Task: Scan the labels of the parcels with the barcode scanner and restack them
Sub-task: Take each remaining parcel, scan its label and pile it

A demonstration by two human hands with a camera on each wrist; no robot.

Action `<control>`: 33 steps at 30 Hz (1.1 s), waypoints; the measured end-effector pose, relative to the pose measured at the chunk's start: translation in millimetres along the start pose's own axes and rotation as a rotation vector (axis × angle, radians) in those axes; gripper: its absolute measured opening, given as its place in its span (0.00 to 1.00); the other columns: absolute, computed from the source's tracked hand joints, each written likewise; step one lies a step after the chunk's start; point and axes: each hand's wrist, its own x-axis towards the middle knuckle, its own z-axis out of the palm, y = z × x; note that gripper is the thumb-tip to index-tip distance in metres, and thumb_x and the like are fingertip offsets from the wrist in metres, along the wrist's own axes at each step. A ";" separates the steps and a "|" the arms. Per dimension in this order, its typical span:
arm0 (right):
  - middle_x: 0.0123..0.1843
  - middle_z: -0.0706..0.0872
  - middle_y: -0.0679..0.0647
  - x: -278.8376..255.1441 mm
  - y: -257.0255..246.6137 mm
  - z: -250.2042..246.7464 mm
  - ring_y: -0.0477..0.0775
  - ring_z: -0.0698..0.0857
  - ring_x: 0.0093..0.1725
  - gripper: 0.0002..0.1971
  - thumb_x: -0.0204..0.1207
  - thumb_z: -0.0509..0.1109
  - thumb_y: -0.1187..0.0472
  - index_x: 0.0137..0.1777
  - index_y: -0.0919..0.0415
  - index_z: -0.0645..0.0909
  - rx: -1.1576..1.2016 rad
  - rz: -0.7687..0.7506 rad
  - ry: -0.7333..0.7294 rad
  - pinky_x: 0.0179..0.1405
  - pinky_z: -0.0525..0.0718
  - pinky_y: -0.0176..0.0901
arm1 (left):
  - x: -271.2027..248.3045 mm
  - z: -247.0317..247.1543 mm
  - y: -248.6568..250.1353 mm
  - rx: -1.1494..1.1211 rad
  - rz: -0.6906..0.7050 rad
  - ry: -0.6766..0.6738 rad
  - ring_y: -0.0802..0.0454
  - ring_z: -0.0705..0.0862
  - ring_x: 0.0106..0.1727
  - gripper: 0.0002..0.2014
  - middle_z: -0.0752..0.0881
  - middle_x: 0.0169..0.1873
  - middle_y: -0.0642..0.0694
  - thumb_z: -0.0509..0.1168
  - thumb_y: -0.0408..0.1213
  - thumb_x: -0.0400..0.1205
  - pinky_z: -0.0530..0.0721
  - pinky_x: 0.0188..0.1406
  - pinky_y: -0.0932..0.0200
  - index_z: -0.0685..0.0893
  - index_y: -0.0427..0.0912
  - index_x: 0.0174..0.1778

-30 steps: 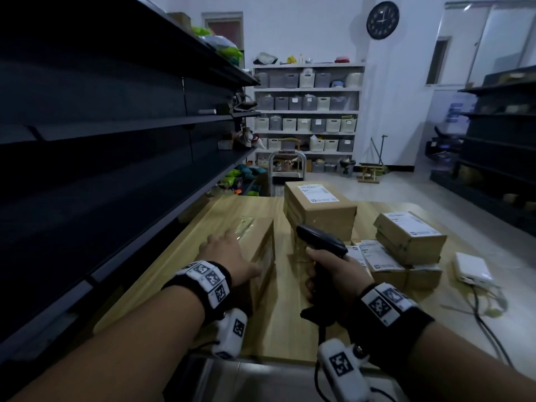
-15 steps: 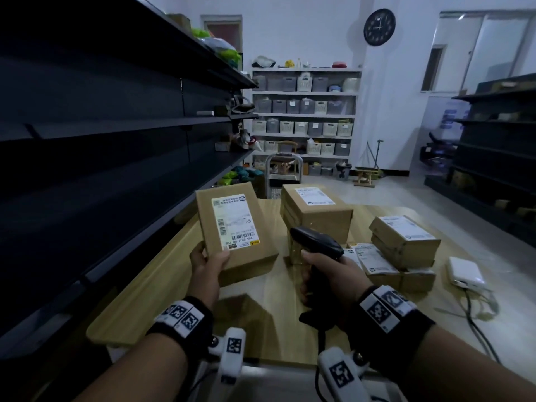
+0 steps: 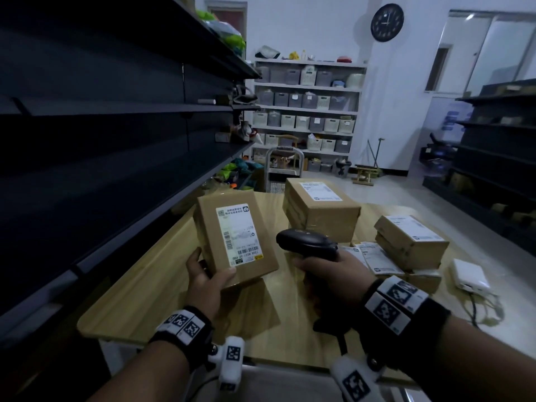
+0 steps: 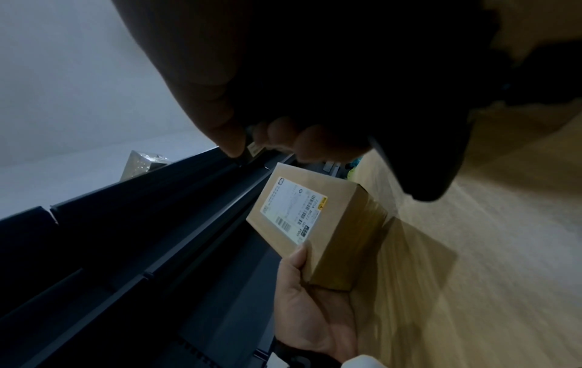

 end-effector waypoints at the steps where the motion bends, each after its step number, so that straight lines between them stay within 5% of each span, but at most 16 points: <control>1: 0.29 0.78 0.61 0.4 -1.5 -0.3 0.59 0.77 0.28 0.09 0.82 0.79 0.63 0.57 0.66 0.85 -0.011 -0.004 0.004 0.29 0.76 0.50 | 1.2 -0.2 -0.7 -0.002 -0.002 0.000 0.44 0.88 0.62 0.46 0.89 0.66 0.45 0.77 0.35 0.86 0.81 0.67 0.42 0.57 0.60 0.93; 8: 0.29 0.83 0.60 1.6 -7.3 -4.0 0.62 0.81 0.32 0.10 0.81 0.79 0.62 0.60 0.62 0.87 -0.069 0.006 0.005 0.31 0.80 0.51 | 7.3 -1.5 -4.7 -0.054 -0.001 0.033 0.41 0.92 0.62 0.39 0.92 0.62 0.47 0.80 0.36 0.84 0.90 0.63 0.39 0.65 0.65 0.82; 13: 0.28 0.81 0.59 -1.5 -5.8 -4.0 0.58 0.79 0.25 0.08 0.82 0.79 0.62 0.57 0.59 0.86 -0.098 0.030 0.012 0.28 0.78 0.48 | 5.1 0.5 -1.2 -0.067 0.004 0.063 0.38 0.93 0.63 0.45 0.92 0.64 0.43 0.83 0.49 0.70 0.92 0.65 0.34 0.67 0.67 0.80; 17: 0.24 0.77 0.57 -1.8 -1.8 -4.0 0.56 0.76 0.20 0.08 0.83 0.78 0.61 0.52 0.65 0.83 -0.145 0.033 -0.005 0.23 0.75 0.42 | 6.4 -0.5 -2.9 -0.019 0.025 0.027 0.42 0.92 0.59 0.41 0.91 0.68 0.38 0.81 0.35 0.83 0.88 0.47 0.53 0.64 0.55 0.87; 21: 0.25 0.78 0.58 -1.8 -5.3 -4.5 0.56 0.76 0.20 0.08 0.82 0.78 0.60 0.51 0.66 0.85 -0.208 0.035 0.000 0.24 0.77 0.43 | -3.9 0.9 4.3 0.058 0.059 -0.002 0.53 0.84 0.49 0.40 0.85 0.66 0.41 0.75 0.33 0.88 0.75 0.37 0.66 0.60 0.47 0.91; 26: 0.26 0.79 0.59 0.6 -6.3 -6.4 0.58 0.76 0.23 0.09 0.79 0.80 0.58 0.49 0.64 0.86 -0.224 0.021 0.004 0.28 0.78 0.46 | 2.1 -1.5 -0.2 0.093 0.036 -0.001 0.37 0.85 0.65 0.40 0.85 0.70 0.39 0.77 0.34 0.86 0.77 0.52 0.51 0.60 0.51 0.89; 33: 0.24 0.77 0.57 -10.0 -9.1 -1.2 0.56 0.74 0.22 0.08 0.81 0.78 0.60 0.45 0.63 0.85 -0.209 0.020 -0.023 0.25 0.75 0.43 | -1.8 -0.8 4.4 0.098 0.030 -0.037 0.42 0.76 0.73 0.53 0.75 0.78 0.45 0.80 0.38 0.84 0.74 0.68 0.42 0.49 0.52 0.96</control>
